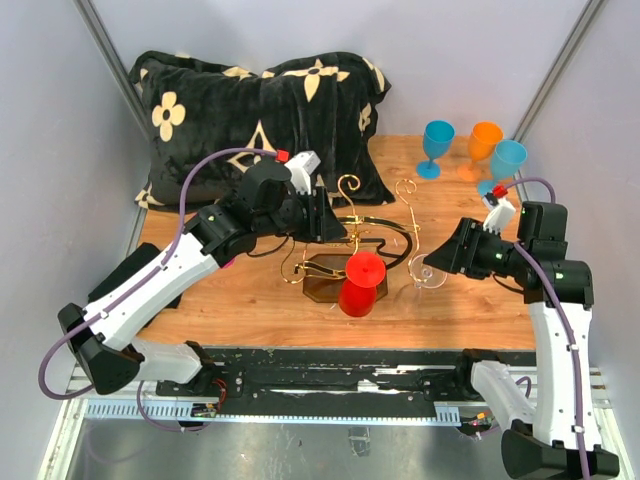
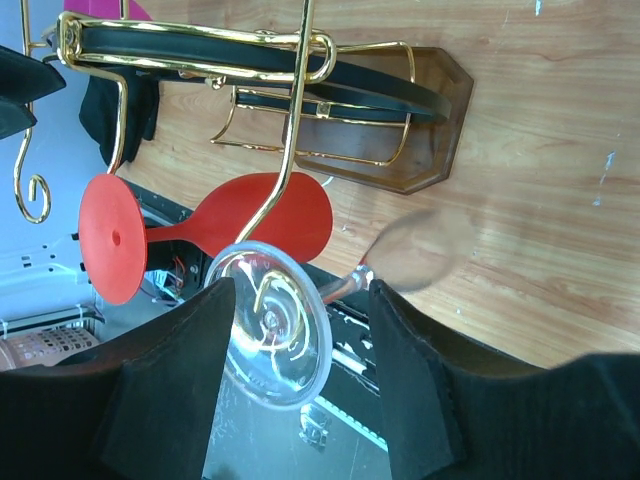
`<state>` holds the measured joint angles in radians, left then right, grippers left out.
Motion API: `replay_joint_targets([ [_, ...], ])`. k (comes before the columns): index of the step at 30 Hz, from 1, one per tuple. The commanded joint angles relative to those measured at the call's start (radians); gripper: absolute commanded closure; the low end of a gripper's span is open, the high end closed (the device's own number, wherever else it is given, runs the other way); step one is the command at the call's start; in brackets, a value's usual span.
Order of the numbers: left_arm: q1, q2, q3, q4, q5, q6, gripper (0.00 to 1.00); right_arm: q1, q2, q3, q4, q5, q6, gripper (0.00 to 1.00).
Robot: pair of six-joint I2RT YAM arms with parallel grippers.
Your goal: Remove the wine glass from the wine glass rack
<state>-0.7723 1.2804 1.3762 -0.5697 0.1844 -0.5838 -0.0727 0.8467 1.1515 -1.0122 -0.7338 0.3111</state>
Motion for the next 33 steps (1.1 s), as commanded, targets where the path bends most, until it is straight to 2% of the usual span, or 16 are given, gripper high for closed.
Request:
replay_joint_targets([
  [1, -0.027, 0.008, 0.020, 0.017, -0.025, 0.006, 0.52, -0.015, -0.028, 0.027, -0.056, -0.006, -0.038, 0.43],
  [6, -0.044, 0.015, -0.021, 0.037, -0.031, -0.003, 0.52, -0.014, -0.038, 0.017, -0.074, -0.036, -0.043, 0.49],
  [12, -0.045, 0.062, -0.038, 0.053, -0.070, 0.009, 0.52, -0.015, -0.047, 0.007, -0.080, -0.032, -0.058, 0.84],
  [16, -0.045, 0.091, -0.013, 0.045, -0.110, 0.030, 0.52, -0.015, -0.043, 0.004, -0.076, -0.028, -0.066, 0.95],
  [22, -0.045, 0.160, 0.065, 0.025, -0.139, 0.073, 0.50, -0.015, -0.036, -0.008, -0.054, -0.004, -0.076, 0.99],
  [33, -0.036, 0.385, 0.357, -0.030, -0.153, 0.199, 0.49, -0.079, 0.019, -0.045, 0.069, -0.008, -0.035, 0.99],
])
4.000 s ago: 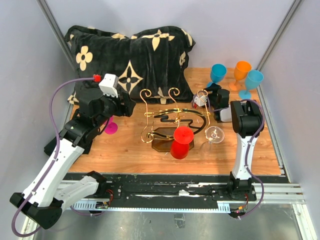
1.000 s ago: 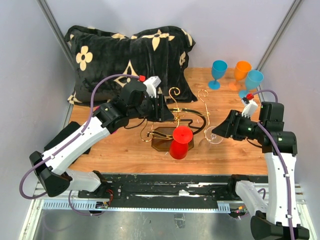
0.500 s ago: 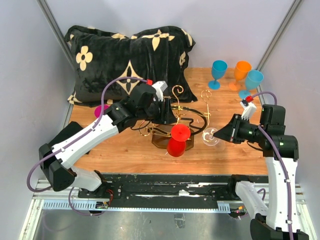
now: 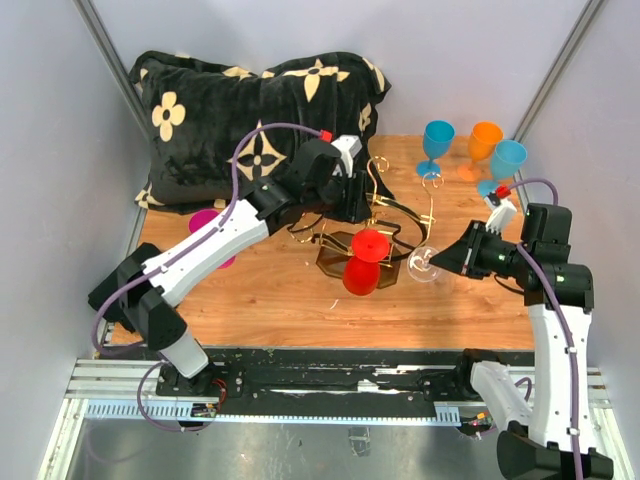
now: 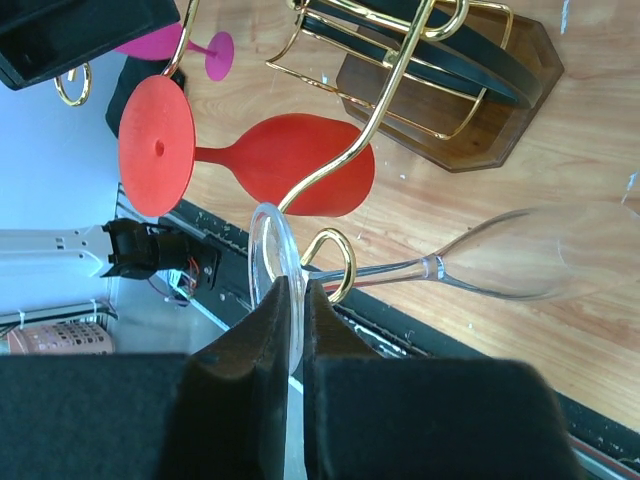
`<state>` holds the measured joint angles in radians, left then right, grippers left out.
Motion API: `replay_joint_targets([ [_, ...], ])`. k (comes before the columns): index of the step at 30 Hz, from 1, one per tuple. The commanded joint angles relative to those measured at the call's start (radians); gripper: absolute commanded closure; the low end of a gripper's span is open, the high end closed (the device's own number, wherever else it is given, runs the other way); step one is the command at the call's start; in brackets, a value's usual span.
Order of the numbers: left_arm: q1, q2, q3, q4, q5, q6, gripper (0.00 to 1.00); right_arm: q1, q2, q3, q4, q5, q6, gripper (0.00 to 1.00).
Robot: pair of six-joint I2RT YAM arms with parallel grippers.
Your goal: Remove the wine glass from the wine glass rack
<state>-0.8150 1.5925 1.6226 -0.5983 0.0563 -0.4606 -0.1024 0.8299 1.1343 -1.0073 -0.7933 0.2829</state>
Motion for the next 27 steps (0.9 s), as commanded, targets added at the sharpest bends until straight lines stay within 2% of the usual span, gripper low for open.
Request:
replay_joint_targets([
  [1, 0.014, 0.097, 0.144, -0.013, -0.026, 0.086, 0.48, -0.057, 0.044, -0.027, 0.081, 0.043, 0.002, 0.99],
  [7, 0.087, 0.211, 0.293, -0.041, 0.025, 0.089, 0.50, -0.071, 0.102, -0.021, 0.219, 0.032, 0.076, 0.99],
  [11, 0.103, 0.224, 0.346, -0.046, 0.025, 0.097, 0.51, -0.071, 0.163, -0.007, 0.318, 0.028, 0.125, 0.99],
  [17, 0.105, 0.133, 0.303, -0.008, 0.009, 0.121, 0.50, -0.073, 0.215, 0.054, 0.373, 0.065, 0.137, 0.96],
  [22, 0.105, 0.028, 0.215, 0.024, 0.022, 0.103, 0.49, -0.075, 0.207, 0.122, 0.343, 0.062, 0.150, 0.91],
  [27, 0.105, -0.022, 0.170, 0.011, 0.009, 0.108, 0.48, -0.095, 0.188, 0.126, 0.306, 0.064, 0.166, 0.92],
])
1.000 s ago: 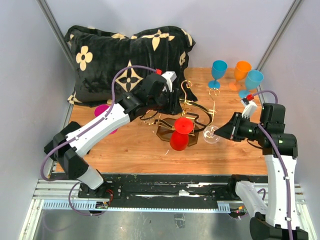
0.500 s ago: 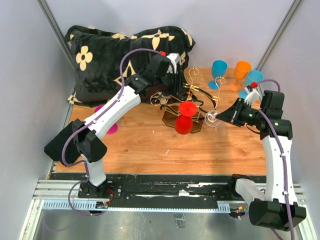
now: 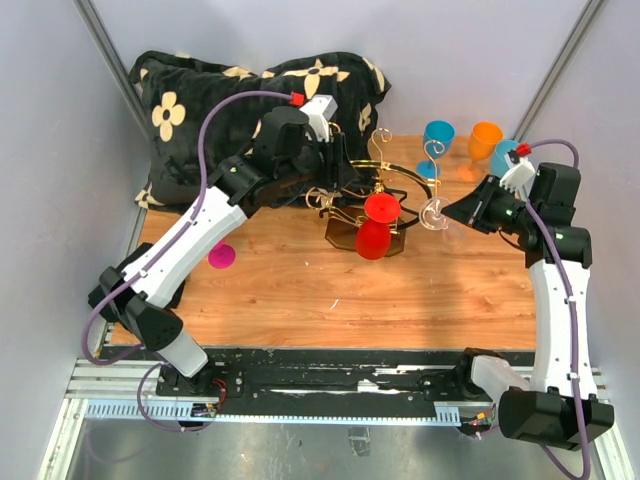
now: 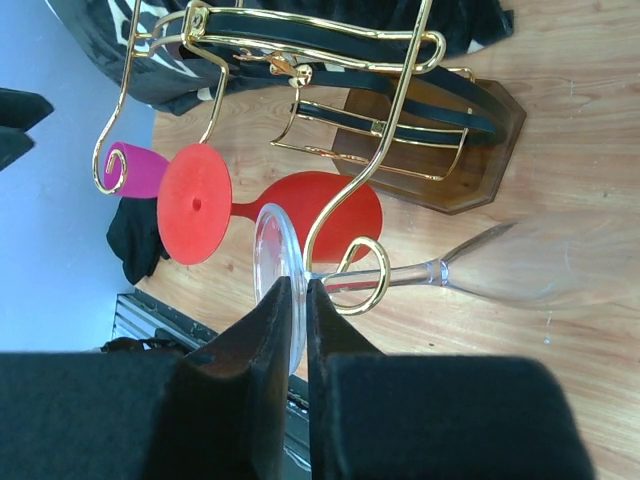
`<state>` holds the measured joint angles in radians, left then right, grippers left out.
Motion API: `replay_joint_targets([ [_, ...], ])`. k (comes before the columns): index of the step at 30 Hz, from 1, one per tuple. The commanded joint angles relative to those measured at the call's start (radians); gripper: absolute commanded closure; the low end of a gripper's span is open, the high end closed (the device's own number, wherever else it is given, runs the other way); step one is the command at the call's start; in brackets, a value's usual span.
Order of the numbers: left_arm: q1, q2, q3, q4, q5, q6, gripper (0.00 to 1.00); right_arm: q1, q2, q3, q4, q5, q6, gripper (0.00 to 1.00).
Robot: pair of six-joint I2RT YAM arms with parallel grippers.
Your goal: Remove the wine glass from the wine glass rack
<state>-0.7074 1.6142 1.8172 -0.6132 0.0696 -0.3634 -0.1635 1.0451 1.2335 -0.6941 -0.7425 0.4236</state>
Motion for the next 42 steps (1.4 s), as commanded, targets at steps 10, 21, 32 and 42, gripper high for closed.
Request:
replay_joint_targets([
  [10, -0.003, -0.116, -0.078, 0.027, -0.007, 0.006, 0.47, -0.046, -0.017, -0.016, 0.102, -0.010, 0.086, 0.99],
  [21, -0.003, -0.160, -0.132, 0.033, -0.028, 0.001, 0.47, -0.045, -0.054, -0.087, 0.168, -0.196, 0.206, 0.99],
  [32, -0.003, -0.195, -0.168, 0.047, -0.035, -0.012, 0.46, -0.044, -0.048, -0.121, 0.269, -0.250, 0.304, 0.99],
  [42, -0.003, -0.234, -0.190, 0.034, -0.046, -0.008, 0.46, -0.085, 0.042, -0.034, 0.295, -0.060, 0.188, 0.99],
])
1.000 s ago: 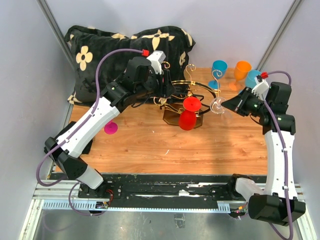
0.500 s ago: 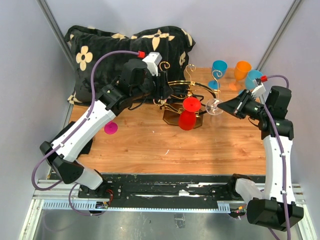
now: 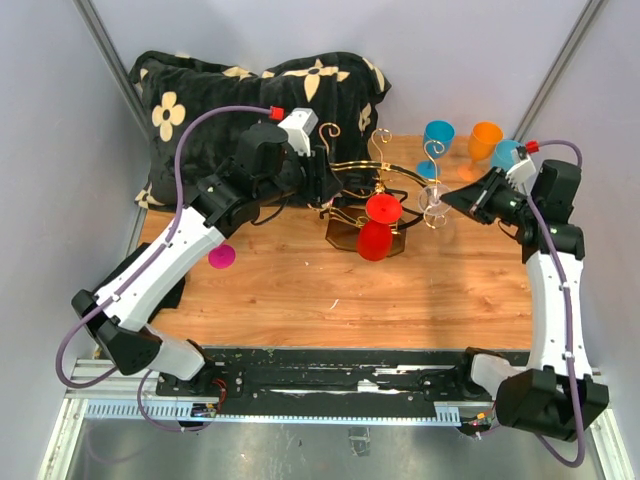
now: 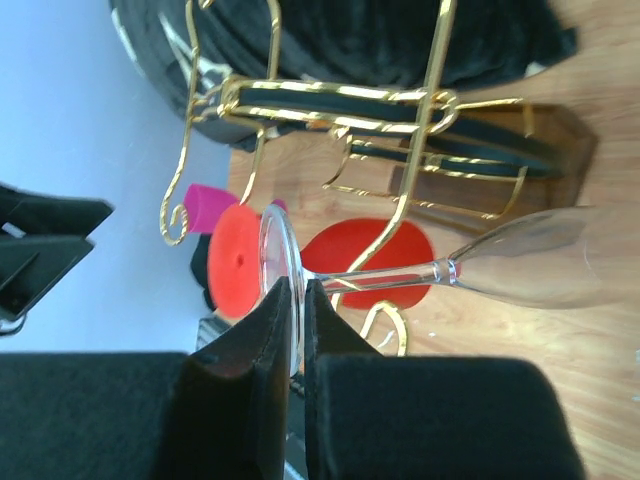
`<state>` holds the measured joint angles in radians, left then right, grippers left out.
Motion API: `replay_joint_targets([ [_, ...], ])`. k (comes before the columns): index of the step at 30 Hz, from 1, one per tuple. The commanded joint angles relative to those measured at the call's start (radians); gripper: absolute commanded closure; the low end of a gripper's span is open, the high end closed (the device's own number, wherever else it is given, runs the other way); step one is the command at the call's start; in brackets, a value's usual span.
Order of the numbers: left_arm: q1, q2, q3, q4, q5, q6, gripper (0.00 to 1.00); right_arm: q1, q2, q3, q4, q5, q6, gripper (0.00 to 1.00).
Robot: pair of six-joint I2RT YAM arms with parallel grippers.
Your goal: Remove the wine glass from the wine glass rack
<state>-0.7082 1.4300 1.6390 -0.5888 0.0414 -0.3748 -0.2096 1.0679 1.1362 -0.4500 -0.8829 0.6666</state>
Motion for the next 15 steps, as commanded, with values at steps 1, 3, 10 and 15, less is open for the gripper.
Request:
replay_joint_targets([
  [1, -0.002, -0.057, -0.016, 0.008, -0.023, 0.007, 0.46, -0.048, 0.025, 0.080, 0.040, 0.085, -0.080, 0.99],
  [3, -0.002, -0.071, -0.026, 0.006, -0.032, 0.012, 0.46, -0.053, 0.031, 0.127, -0.002, 0.118, -0.149, 0.99],
  [10, -0.002, -0.088, -0.018, 0.012, -0.041, 0.022, 0.45, 0.012, -0.081, 0.216, 0.014, 0.293, -0.508, 0.99],
  [15, -0.002, -0.097, -0.002, 0.017, -0.065, 0.042, 0.45, 0.311, -0.279, 0.062, 0.260, 0.420, -0.880, 0.99],
])
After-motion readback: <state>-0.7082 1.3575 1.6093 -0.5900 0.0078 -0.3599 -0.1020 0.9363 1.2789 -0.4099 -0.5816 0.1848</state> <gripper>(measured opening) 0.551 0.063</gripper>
